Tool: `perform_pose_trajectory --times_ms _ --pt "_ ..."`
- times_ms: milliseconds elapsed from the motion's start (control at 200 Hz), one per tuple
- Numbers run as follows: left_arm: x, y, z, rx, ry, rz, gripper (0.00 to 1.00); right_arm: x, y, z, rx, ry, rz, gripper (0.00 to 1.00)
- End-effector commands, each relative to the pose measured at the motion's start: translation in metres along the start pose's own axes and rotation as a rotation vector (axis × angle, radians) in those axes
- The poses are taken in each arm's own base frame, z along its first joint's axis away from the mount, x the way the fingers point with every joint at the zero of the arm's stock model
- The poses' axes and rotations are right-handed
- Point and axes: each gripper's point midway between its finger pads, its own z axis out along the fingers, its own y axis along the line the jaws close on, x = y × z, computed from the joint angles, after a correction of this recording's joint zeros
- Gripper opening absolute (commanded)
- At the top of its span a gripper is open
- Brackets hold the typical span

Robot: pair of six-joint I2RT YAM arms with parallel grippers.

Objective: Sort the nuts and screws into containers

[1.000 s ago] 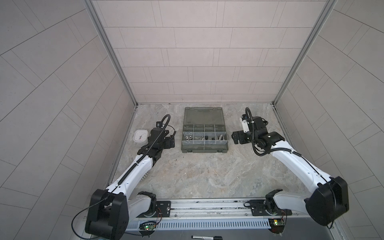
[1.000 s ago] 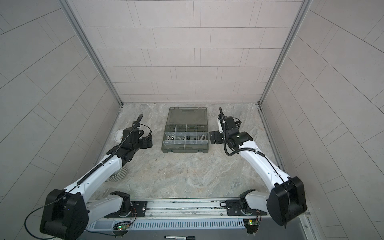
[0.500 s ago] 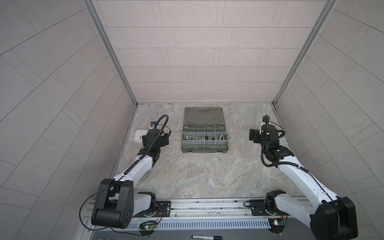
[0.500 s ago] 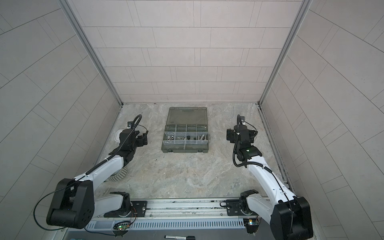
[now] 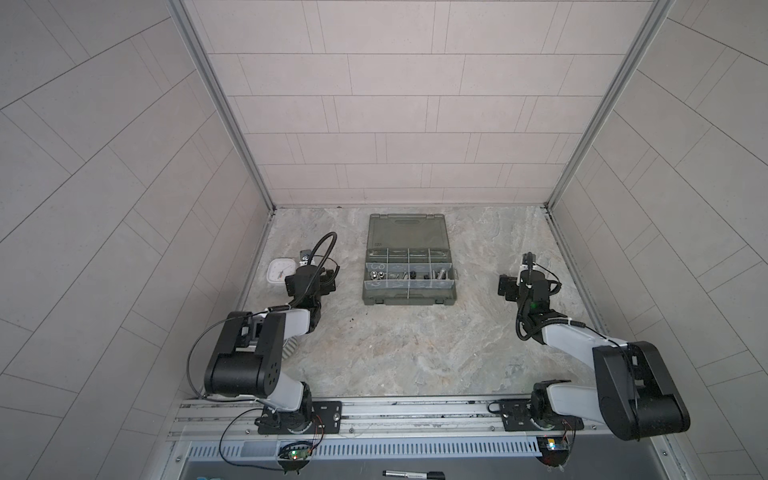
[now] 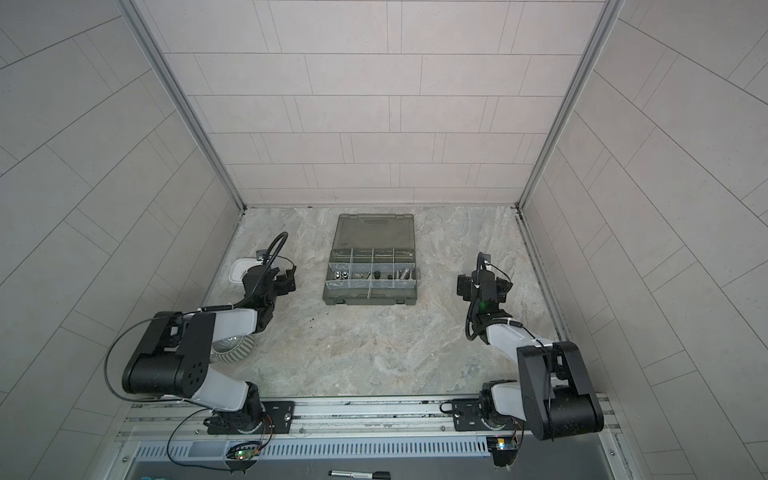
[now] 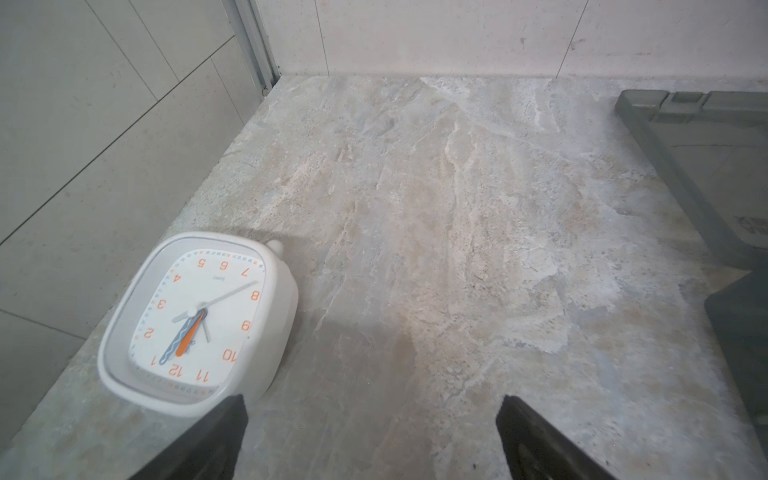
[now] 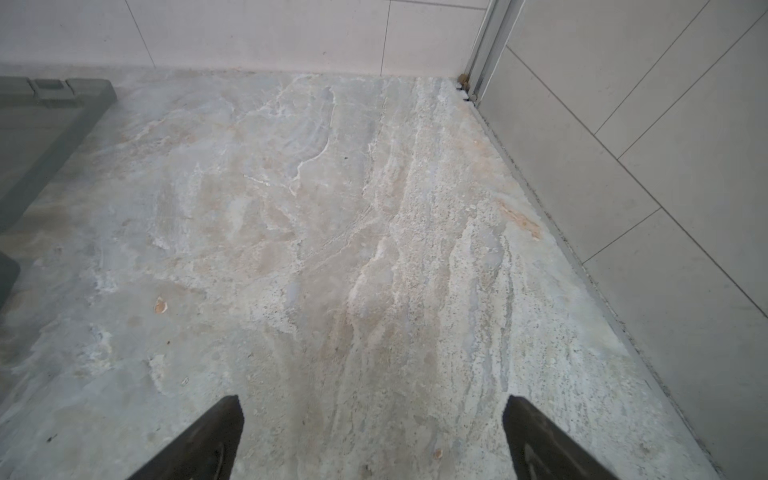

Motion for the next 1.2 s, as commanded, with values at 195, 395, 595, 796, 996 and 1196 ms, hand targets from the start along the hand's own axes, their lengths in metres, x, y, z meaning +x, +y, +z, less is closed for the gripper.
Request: perform_pose_trajectory --times_ms 195,395,595,796,996,1196 --pt "-0.013 -0.008 -0.001 0.055 -0.125 -0.001 1.0 -0.014 -0.006 0.023 -0.002 -0.123 0.064 0.99" --pt "-0.011 -0.007 0.002 0.059 -0.112 -0.007 1.0 -0.006 0.016 0.031 -0.087 -0.158 -0.015 0.99" --pt "-0.011 -0.006 0.004 0.059 -0.106 -0.013 1.0 -0.006 0.019 0.033 -0.102 -0.126 -0.032 0.99" --pt "-0.01 -0.006 0.004 0.058 -0.103 -0.013 1.0 -0.005 0.02 0.033 -0.099 -0.096 -0.043 0.99" --pt "-0.01 -0.005 0.004 0.056 -0.102 -0.018 1.0 -0.007 0.022 0.031 -0.103 -0.153 -0.045 0.99" --pt "-0.009 0.012 0.001 -0.034 -0.123 -0.061 1.0 -0.007 0.028 0.031 -0.133 -0.155 -0.062 0.99"
